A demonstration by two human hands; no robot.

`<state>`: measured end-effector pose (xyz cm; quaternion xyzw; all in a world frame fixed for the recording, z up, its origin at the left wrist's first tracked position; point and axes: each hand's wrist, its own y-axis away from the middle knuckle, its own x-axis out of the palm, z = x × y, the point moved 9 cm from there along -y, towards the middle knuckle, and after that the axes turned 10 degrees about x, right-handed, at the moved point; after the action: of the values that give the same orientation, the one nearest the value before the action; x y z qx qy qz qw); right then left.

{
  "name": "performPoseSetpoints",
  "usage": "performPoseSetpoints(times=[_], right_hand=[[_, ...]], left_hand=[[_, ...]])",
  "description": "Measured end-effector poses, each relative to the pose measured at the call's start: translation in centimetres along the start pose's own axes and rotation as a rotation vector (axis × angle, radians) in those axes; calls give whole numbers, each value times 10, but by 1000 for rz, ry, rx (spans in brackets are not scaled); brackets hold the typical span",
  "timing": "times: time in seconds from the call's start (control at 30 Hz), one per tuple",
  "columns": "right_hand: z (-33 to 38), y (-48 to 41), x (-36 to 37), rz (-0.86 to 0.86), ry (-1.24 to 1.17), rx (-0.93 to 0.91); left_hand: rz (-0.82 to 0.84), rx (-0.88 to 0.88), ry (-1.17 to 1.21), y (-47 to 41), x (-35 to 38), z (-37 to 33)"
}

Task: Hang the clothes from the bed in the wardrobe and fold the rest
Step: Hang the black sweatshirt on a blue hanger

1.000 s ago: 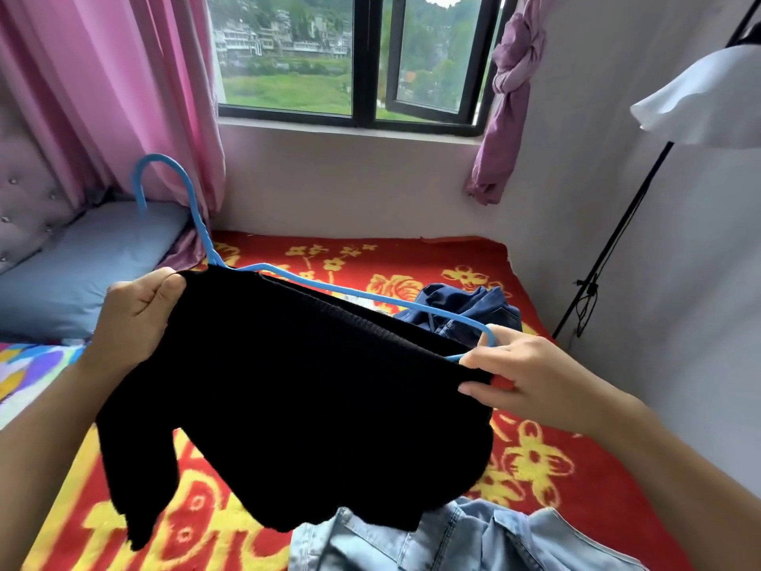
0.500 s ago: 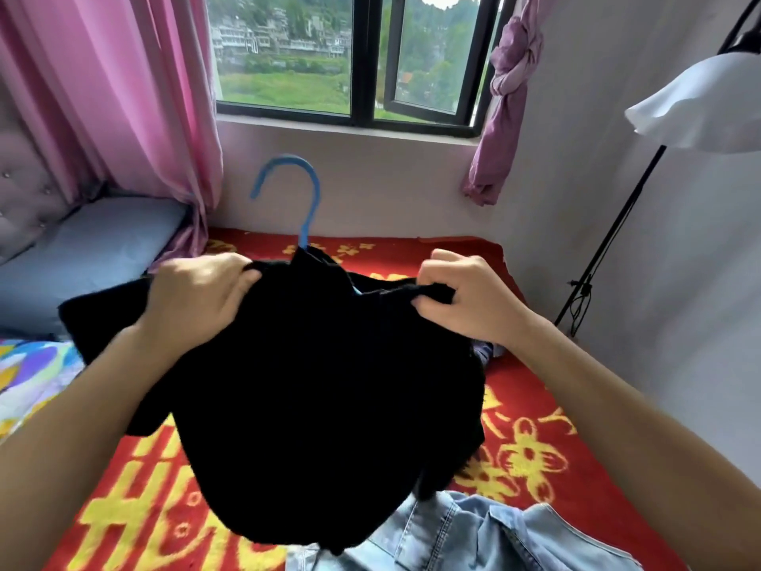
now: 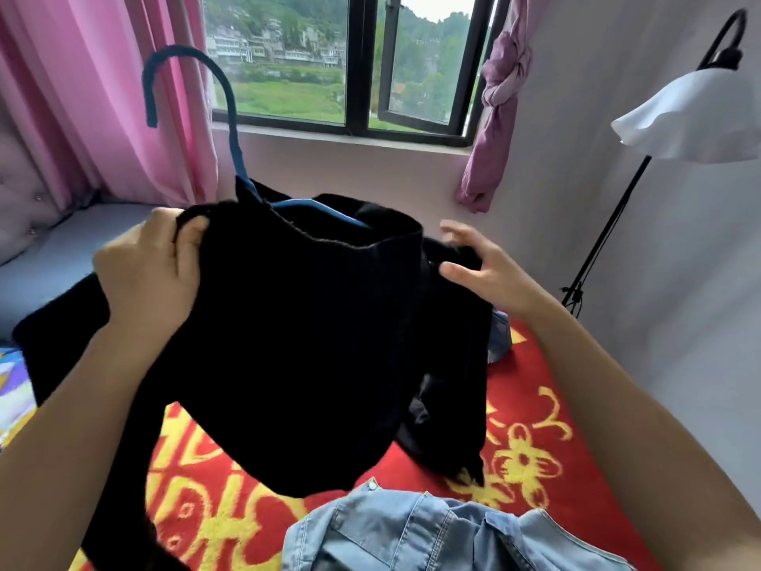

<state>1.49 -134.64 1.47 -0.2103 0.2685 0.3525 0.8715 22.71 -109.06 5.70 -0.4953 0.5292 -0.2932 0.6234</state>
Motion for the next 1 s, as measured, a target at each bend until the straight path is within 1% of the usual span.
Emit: performPoseSetpoints(times=[0.03, 0.13, 0.2, 0.3, 0.37, 0.43, 0.5, 0.53, 0.57, 0.6, 0.63, 0.7, 0.77, 0.8, 0.87, 0.93, 1.0], right_hand=[[-11, -3, -3, -1, -31, 20], [-31, -1, -6, -13, -19, 21], [-39, 2, -12, -29, -44, 22], [-51, 0, -32, -133, -152, 49], [-40, -3, -29, -134, -115, -3], [-16, -4, -8, -45, 10, -85], [-3, 0, 25, 40, 283, -175], [-4, 2, 39, 44, 460, -218], [-7, 3, 48, 2, 617, -252], [-8, 5, 51, -80, 729, -274], [-8, 7, 51, -167, 773, -290], [-8, 9, 52, -288, 695, -317], [-6, 10, 55, -307, 538, -333], [-7, 7, 55, -275, 459, -322], [-10, 0, 55, -146, 275, -280], [-16, -7, 48, 2, -33, -152], [-21, -14, 37, 46, -336, -11]], left_hand=[[-1, 13, 0, -3, -1, -1], [40, 45, -16, -8, 1, -1], [62, -13, -8, -5, 3, 14], [80, -171, 84, 3, 6, 40], [112, -195, 104, 6, 9, 35], [145, -188, 87, 8, 14, 23], [167, -179, 74, 12, 19, 13], [170, -184, 78, 15, 20, 10], [174, -193, 88, 17, 21, 10], [180, -199, 101, 19, 22, 9], [185, -204, 112, 20, 23, 9], [192, -206, 125, 20, 22, 8], [197, -186, 123, 19, 20, 7], [201, -184, 127, 19, 19, 8], [211, -196, 141, 20, 17, 15], [229, -189, 140, 23, 13, 24], [260, -143, 122, 29, 9, 29]])
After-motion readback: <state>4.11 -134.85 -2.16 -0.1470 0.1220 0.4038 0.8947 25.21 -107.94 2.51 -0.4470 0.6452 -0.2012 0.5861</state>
